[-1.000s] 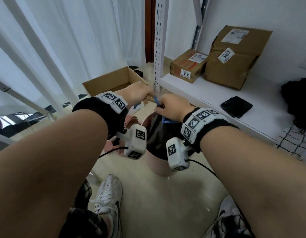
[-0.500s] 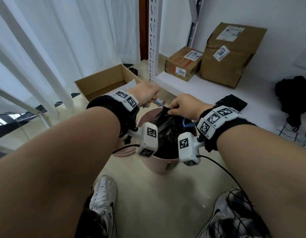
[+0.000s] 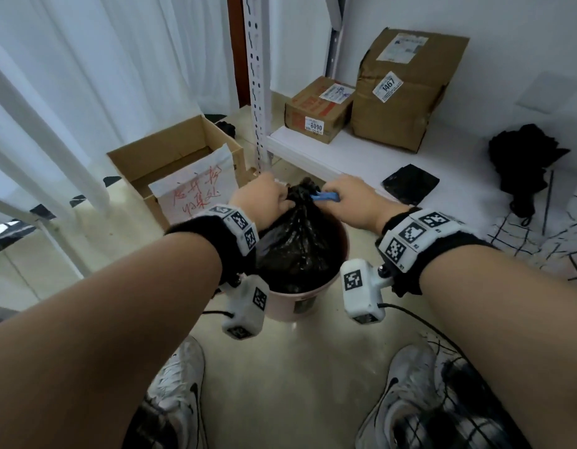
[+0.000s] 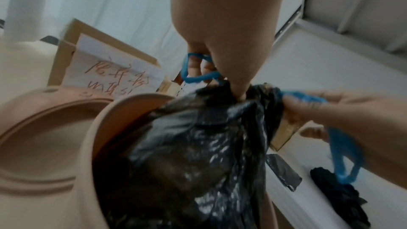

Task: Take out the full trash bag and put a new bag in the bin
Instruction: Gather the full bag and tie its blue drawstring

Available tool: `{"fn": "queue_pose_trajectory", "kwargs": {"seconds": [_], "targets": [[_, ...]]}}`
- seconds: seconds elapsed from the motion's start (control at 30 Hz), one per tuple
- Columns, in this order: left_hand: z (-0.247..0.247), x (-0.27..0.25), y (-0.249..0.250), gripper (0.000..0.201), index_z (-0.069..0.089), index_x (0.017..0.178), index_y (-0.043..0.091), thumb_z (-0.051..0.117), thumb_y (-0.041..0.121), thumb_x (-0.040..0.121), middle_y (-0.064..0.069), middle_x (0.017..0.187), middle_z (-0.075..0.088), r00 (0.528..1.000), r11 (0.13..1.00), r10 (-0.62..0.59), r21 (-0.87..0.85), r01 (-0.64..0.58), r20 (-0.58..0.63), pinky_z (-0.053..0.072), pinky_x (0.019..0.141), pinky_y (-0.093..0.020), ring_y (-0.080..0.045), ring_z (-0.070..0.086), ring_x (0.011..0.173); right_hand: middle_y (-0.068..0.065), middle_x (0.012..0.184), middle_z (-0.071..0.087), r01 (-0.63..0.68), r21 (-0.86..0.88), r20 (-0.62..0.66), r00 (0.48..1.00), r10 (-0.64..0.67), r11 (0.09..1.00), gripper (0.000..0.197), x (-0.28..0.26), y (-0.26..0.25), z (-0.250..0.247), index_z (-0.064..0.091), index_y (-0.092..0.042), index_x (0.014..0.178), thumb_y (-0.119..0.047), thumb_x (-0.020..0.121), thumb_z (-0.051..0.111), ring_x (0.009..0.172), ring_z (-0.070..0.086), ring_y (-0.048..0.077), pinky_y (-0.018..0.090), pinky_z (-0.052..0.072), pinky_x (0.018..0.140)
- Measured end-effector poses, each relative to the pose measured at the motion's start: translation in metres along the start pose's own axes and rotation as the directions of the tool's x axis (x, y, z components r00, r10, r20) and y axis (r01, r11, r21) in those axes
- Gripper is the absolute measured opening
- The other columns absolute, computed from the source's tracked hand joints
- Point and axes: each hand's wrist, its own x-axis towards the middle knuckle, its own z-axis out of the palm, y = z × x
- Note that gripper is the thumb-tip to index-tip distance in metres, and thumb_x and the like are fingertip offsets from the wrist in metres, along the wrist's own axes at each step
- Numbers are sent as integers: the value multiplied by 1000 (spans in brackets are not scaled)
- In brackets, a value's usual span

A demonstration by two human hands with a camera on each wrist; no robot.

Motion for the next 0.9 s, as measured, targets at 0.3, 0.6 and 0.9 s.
{"fn": "queue_pose_trajectory", "kwargs": {"seconds": [0.3, 0.6, 0.9], "targets": [[47, -1, -10, 15, 48, 88, 10, 54, 23, 92, -15, 107, 59, 988, 991, 75, -122, -59, 133, 39, 78, -32, -28, 54, 93, 5, 144, 39, 286, -451, 282, 944, -169, 845, 48, 14, 12, 66, 45, -18, 130, -41, 89, 55, 132, 41, 27, 43, 33, 107], [61, -13, -16, 19, 55, 103, 13, 37, 17, 99, -19, 118, 53, 934, 996, -27, -66, 55, 357, 38, 91, -34, -28, 51, 109, 3, 137, 48, 225, -435, 452, 892, -4, 872, 35, 17, 6, 66, 47, -16, 130, -29, 98, 41, 127, 46, 25, 42, 27, 109], [6, 8, -35, 18, 54, 88, 9, 56, 26, 93, -8, 88, 50, 993, 965, -88, -240, 106, 84, 38, 76, -31, -22, 48, 86, 4, 92, 60, -72, 340, 26, 997, 67, 938, 45, 24, -13, 23, 66, -10, 91, -37, 102, 32, 86, 54, 16, 14, 38, 70]]}}
